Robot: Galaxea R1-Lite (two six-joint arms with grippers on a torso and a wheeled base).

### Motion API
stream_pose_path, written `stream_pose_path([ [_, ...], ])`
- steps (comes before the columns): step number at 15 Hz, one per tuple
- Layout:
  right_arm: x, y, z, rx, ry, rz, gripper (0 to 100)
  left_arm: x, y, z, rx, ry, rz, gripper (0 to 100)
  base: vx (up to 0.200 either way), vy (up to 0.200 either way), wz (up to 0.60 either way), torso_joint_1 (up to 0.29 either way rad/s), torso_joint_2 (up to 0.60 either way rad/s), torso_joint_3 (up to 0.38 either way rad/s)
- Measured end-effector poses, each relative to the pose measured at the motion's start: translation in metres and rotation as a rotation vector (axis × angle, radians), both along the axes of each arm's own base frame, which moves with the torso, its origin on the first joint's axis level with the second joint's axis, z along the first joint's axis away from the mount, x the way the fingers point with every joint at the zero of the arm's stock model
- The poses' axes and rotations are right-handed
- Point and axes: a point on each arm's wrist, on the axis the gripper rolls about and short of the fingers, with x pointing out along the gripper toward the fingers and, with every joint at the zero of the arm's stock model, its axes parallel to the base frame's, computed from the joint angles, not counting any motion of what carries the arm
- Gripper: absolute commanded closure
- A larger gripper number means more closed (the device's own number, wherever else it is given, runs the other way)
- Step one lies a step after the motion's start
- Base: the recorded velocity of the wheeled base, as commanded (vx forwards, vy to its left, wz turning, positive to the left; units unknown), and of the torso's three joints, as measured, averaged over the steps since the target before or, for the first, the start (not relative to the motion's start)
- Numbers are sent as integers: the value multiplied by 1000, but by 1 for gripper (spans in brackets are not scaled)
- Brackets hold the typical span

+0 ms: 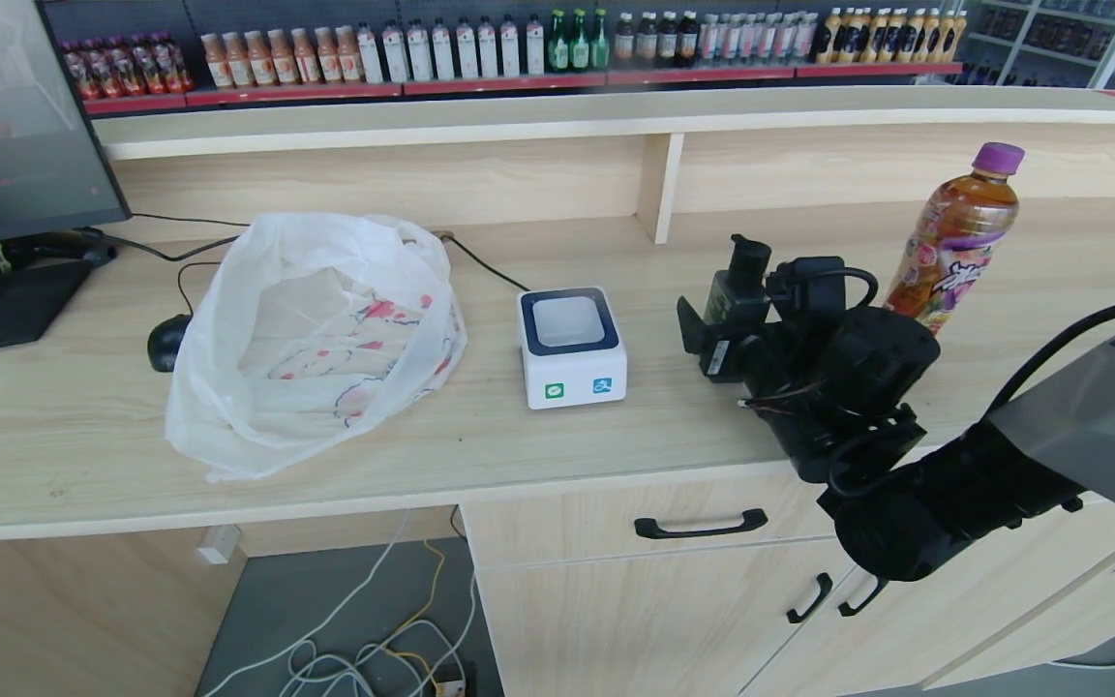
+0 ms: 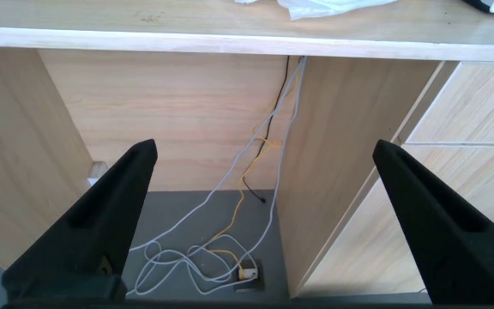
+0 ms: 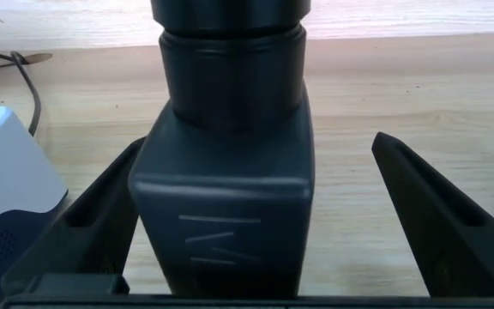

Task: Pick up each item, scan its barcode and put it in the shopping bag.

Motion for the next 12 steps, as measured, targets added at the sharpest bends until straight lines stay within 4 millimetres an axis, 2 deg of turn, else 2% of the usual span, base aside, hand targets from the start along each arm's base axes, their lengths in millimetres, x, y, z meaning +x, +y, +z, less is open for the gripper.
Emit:
stream_pose_path([
  [1,1,-1,-1,-1,1,-2,0,0,0,0,0,0,0,0,0,0,0,0,0,0],
  [2,2,-2,-1,-1,2,-6,100,0,0,0,0,0,0,0,0,0,0,0,0,0],
  [12,3,-3,-3,4,-4,-8,100,0,0,0,0,0,0,0,0,0,0,0,0,0],
])
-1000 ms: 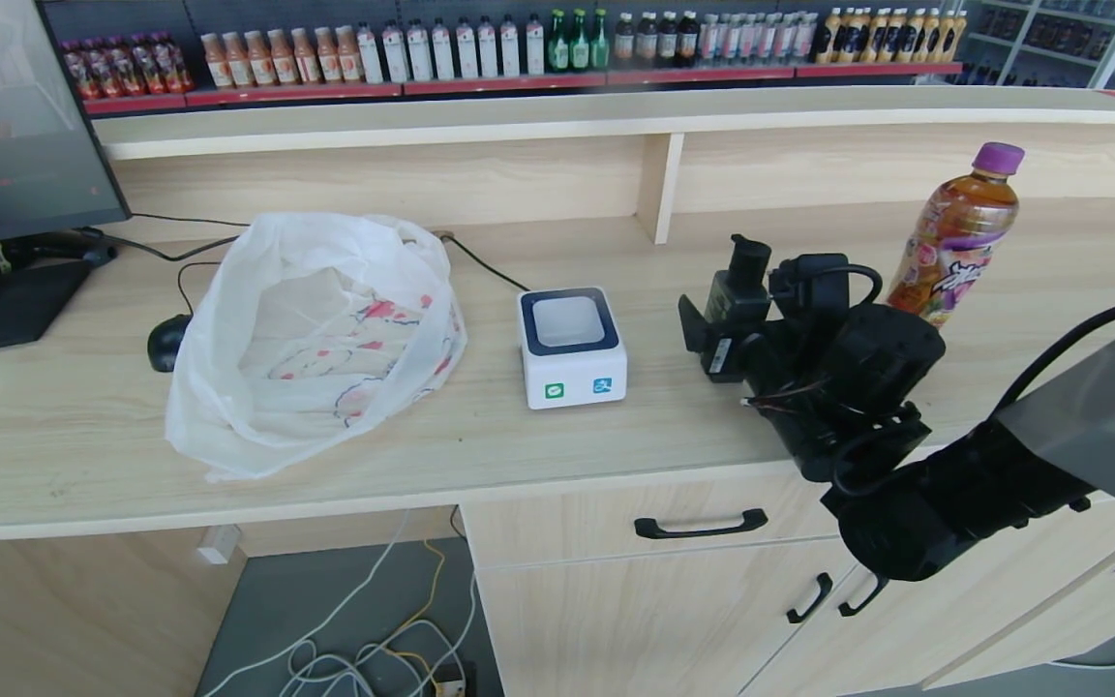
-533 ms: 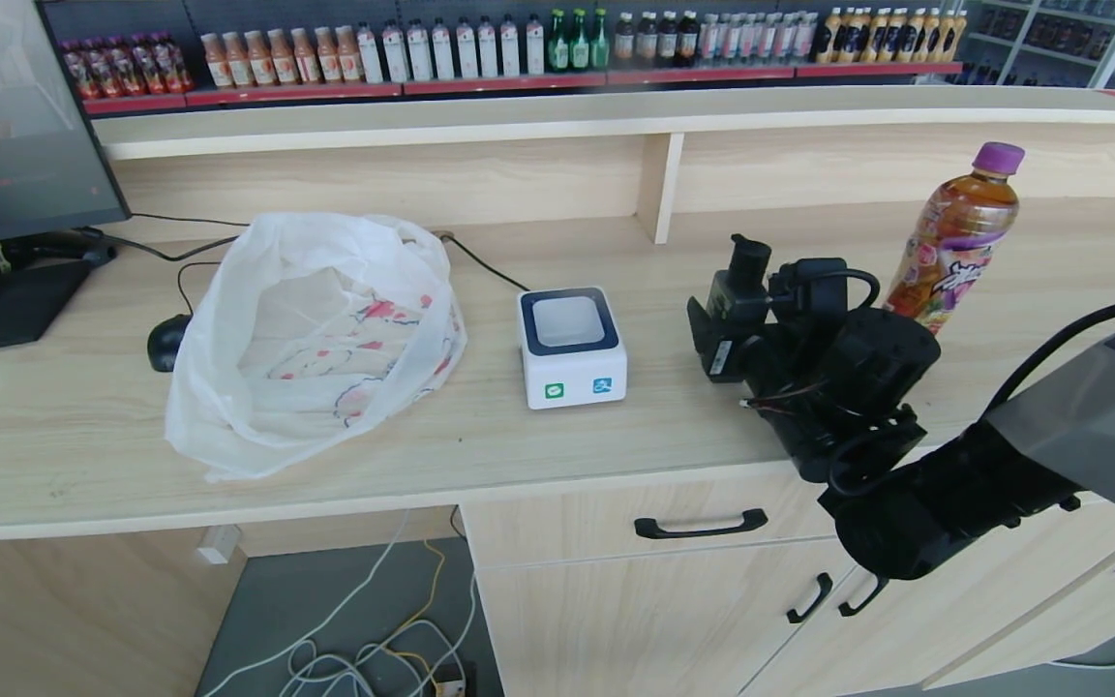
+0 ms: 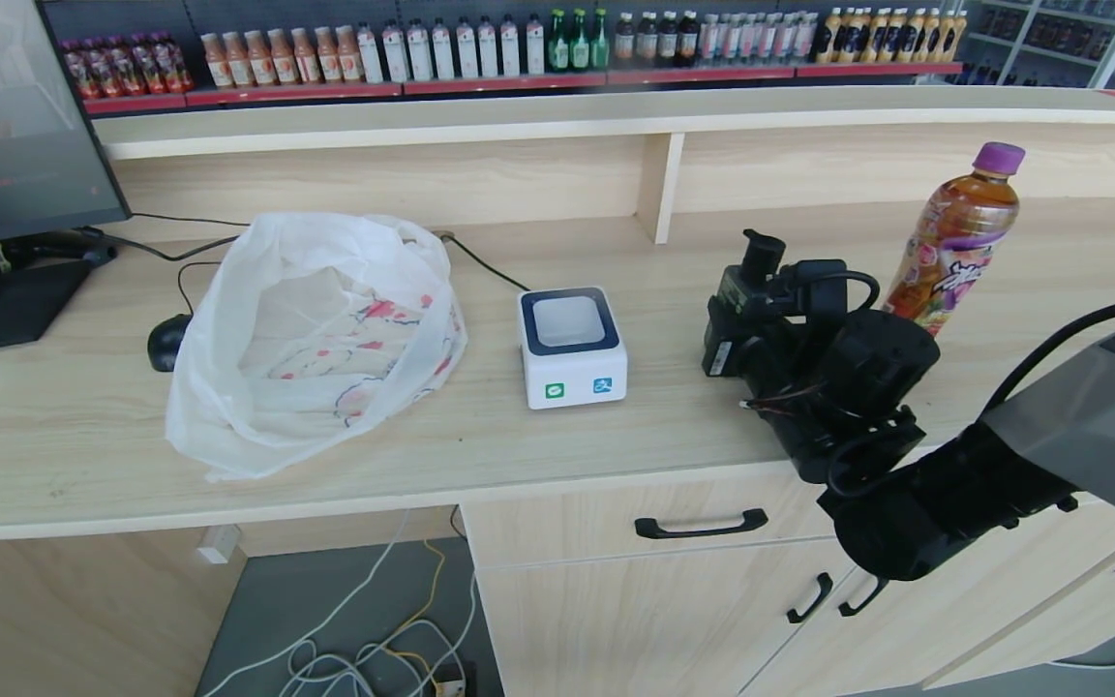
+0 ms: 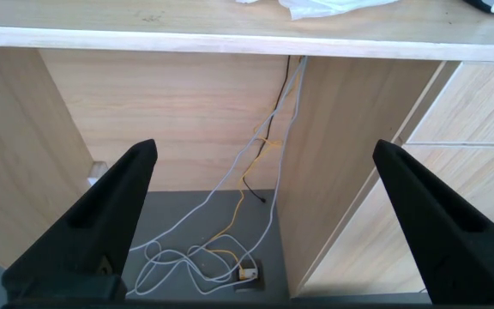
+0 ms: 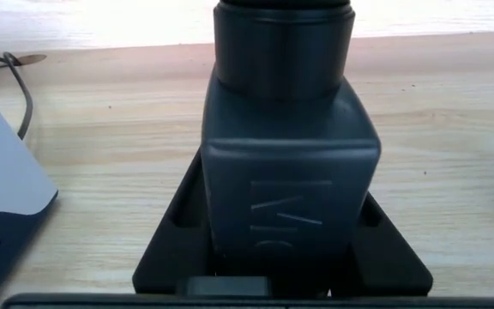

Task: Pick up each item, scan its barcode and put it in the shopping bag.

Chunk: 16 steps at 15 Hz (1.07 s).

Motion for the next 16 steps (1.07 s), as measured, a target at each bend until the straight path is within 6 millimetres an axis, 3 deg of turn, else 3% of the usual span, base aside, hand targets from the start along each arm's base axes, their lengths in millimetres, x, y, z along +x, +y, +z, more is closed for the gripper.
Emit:
stream_pose_path([
  [8,-10,2,11,15,-22,15,100,0,0,0,0,0,0,0,0,0,0,0,0,0],
  [11,-29,3,18,18,-26,41,100,0,0,0,0,0,0,0,0,0,0,0,0,0],
  [16,-78,2,28,9,-8,108,100,0,0,0,0,0,0,0,0,0,0,0,0,0],
])
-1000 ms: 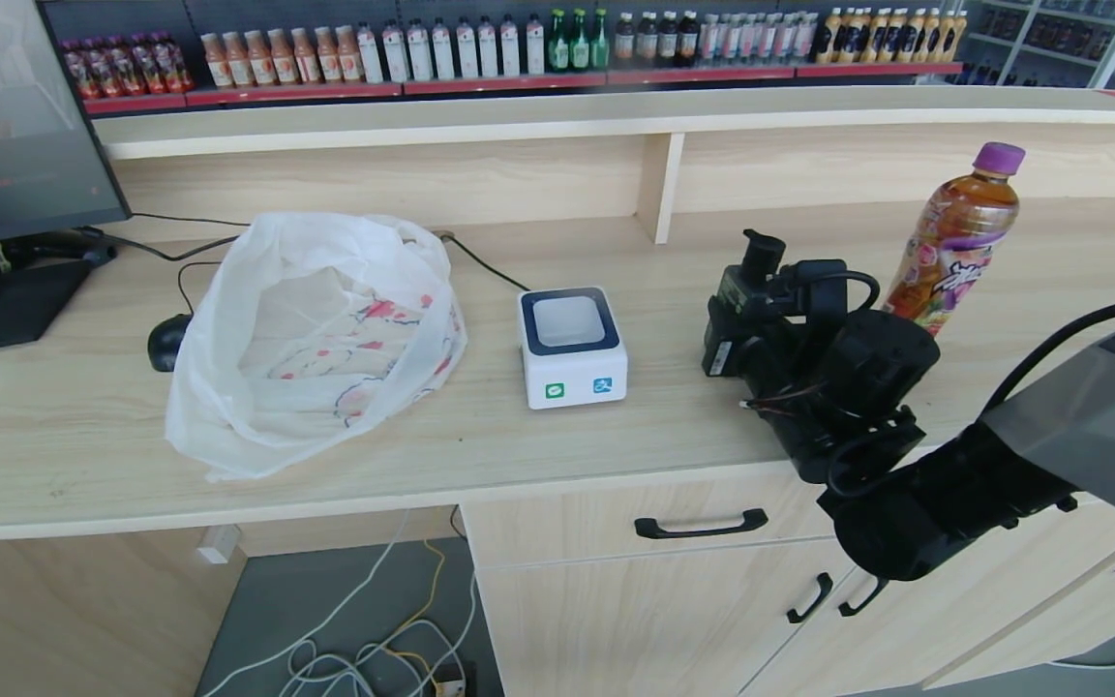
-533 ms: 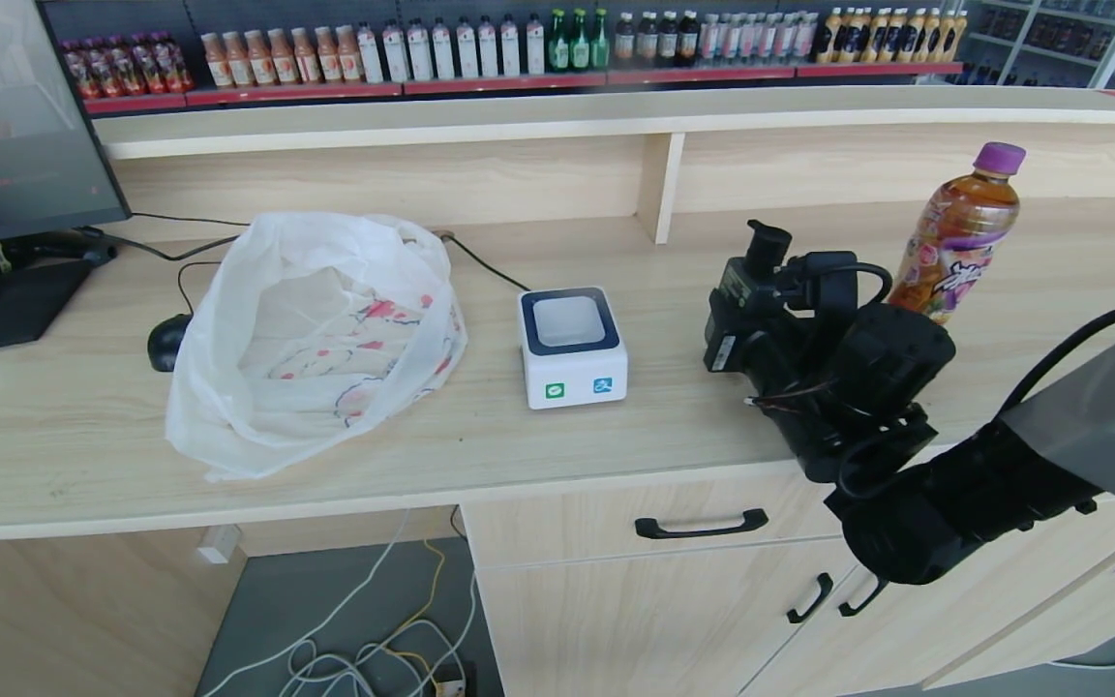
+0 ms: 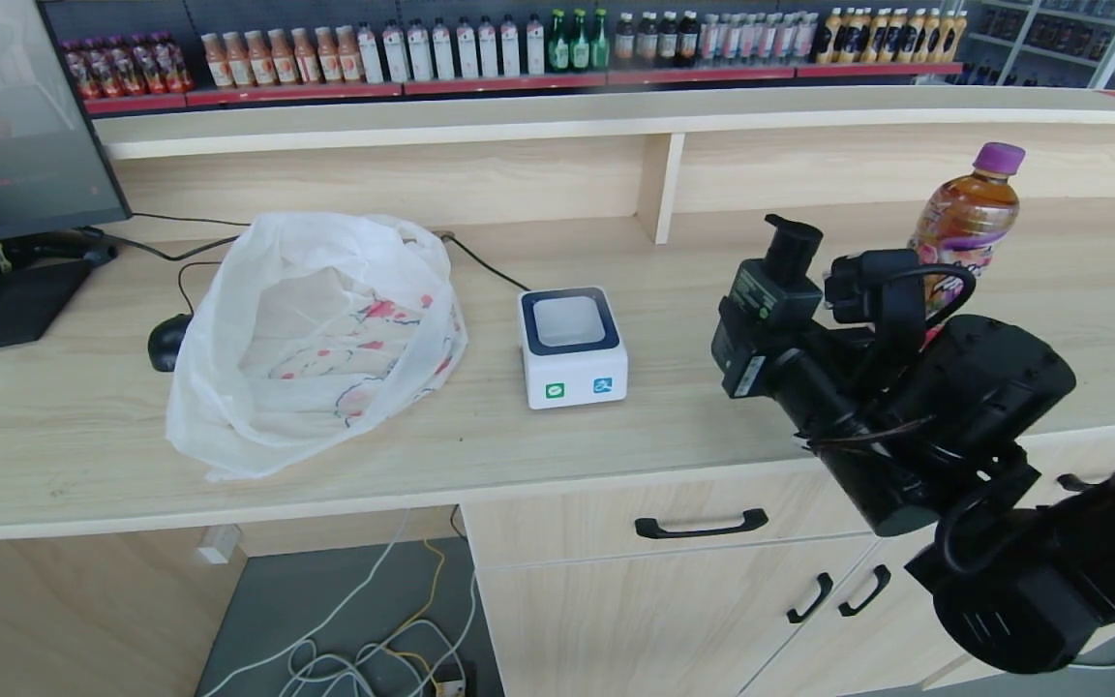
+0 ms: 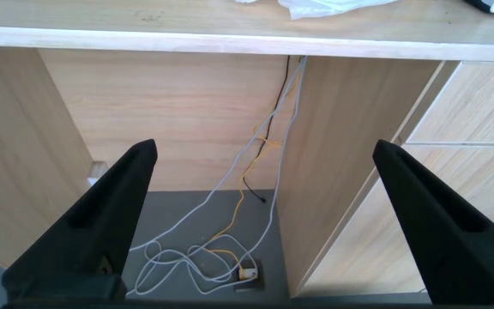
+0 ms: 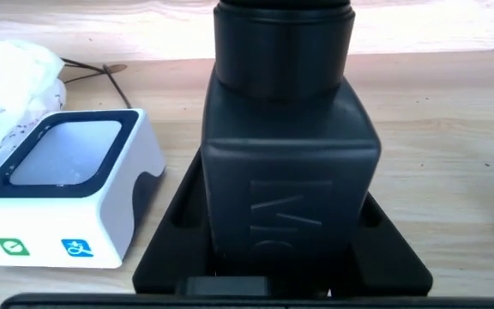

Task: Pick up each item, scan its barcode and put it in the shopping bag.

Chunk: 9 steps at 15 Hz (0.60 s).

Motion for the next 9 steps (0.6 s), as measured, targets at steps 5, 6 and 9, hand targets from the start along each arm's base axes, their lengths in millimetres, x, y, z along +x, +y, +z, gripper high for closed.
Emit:
stream_pose_path([
  [5,-48,-17,5,-15,20,38,100,0,0,0,0,0,0,0,0,0,0,0,0,0],
  [6,-60,-24,4,-22,29,42,100,0,0,0,0,0,0,0,0,0,0,0,0,0],
  [9,-99,-47,2,-33,42,53,100,0,0,0,0,0,0,0,0,0,0,0,0,0],
])
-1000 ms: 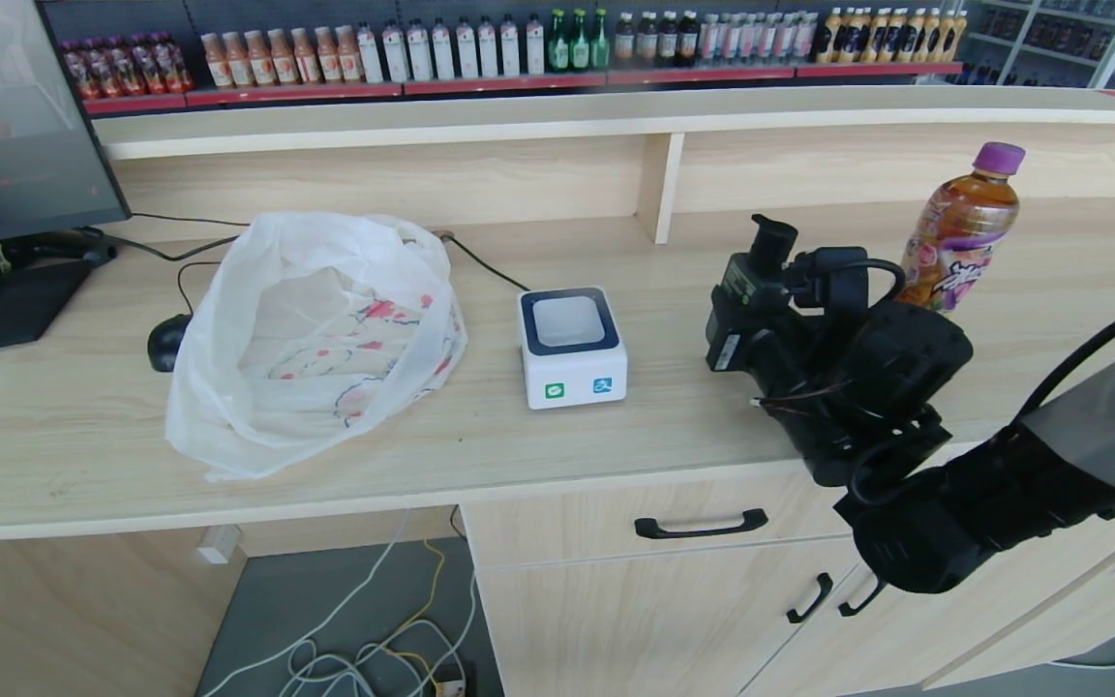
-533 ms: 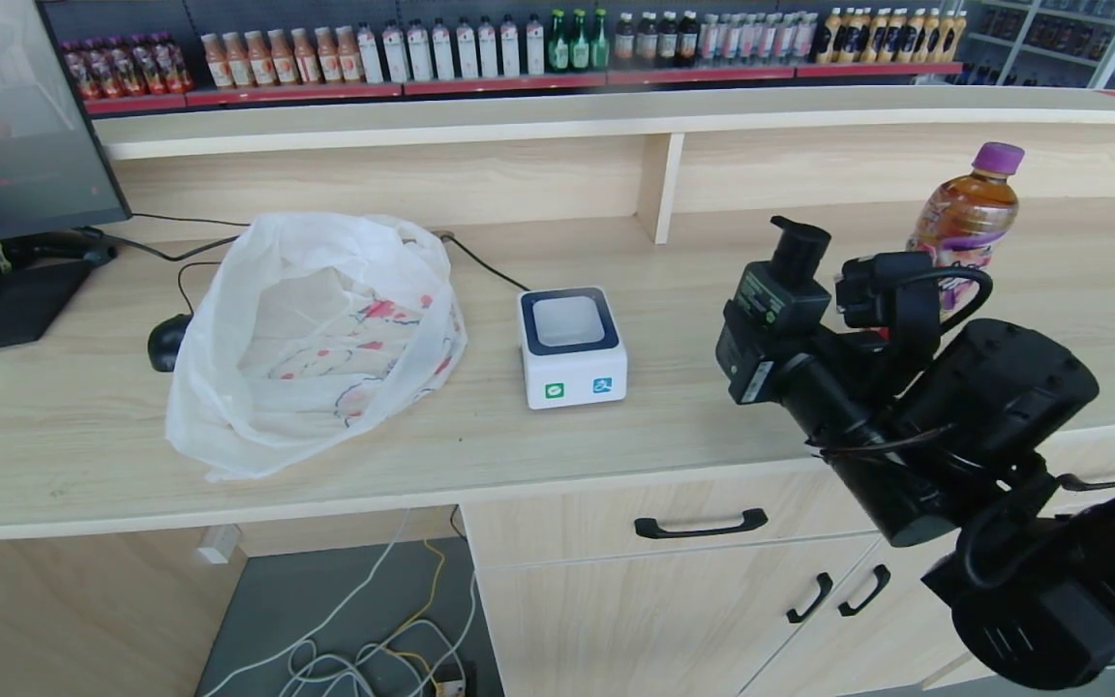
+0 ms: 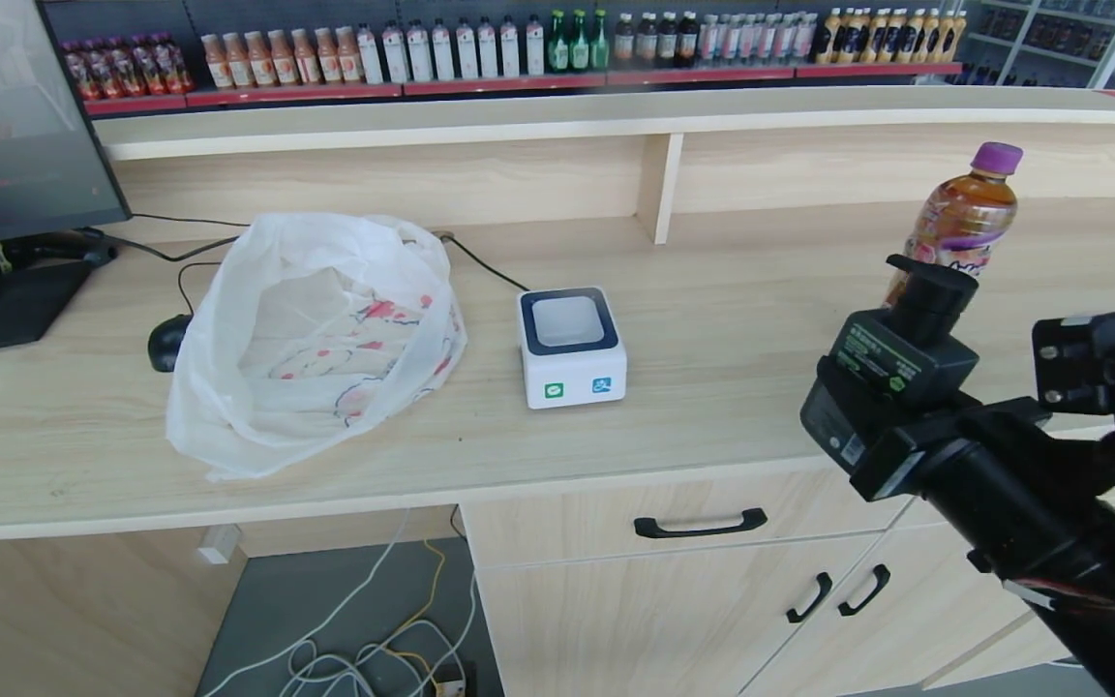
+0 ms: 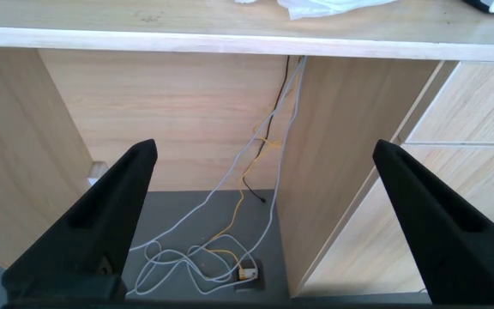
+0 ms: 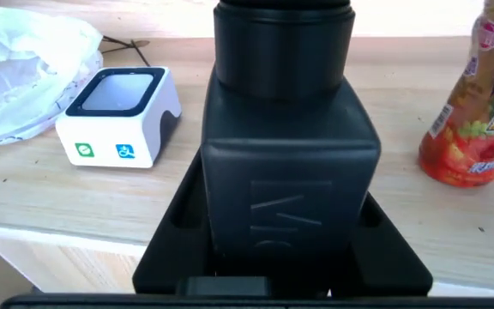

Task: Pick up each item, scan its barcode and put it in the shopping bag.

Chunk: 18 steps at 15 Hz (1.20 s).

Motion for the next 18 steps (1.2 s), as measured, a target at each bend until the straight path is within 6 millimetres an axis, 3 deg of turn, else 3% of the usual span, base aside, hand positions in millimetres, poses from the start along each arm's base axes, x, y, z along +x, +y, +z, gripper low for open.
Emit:
stream_pose_path([
  [5,-55,-39,-13,-8,14,3,100,0,0,0,0,0,0,0,0,0,0,0,0,0],
  [8,-73,-51,-15,11,-1,10,100,0,0,0,0,0,0,0,0,0,0,0,0,0],
  [18,-92,-23,-9,78,28,297,100,0,0,0,0,0,0,0,0,0,0,0,0,0],
])
